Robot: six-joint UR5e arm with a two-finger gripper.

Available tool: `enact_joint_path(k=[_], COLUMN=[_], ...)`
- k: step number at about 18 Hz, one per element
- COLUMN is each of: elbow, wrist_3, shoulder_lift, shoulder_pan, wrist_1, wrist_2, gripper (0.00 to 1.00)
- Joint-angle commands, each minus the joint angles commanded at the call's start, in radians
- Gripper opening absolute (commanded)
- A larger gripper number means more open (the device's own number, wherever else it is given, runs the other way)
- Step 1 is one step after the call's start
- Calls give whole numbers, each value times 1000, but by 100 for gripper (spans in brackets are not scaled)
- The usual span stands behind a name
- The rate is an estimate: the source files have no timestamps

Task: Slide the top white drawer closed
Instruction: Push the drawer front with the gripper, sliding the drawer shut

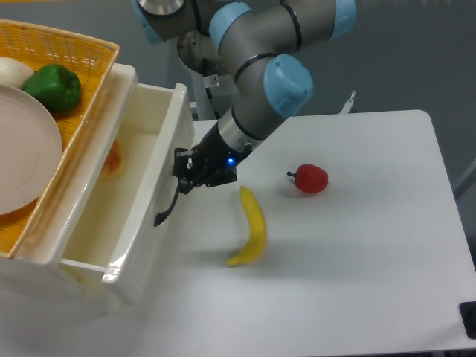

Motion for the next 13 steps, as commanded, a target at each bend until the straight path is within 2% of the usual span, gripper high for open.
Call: enact_joint_path(k=[13], elbow=[0], wrist_3=[-54], shoulder_lift=[-2], shoulder_pan=[-71], wrist_1=[3], wrist_2=[-11], gripper=[0])
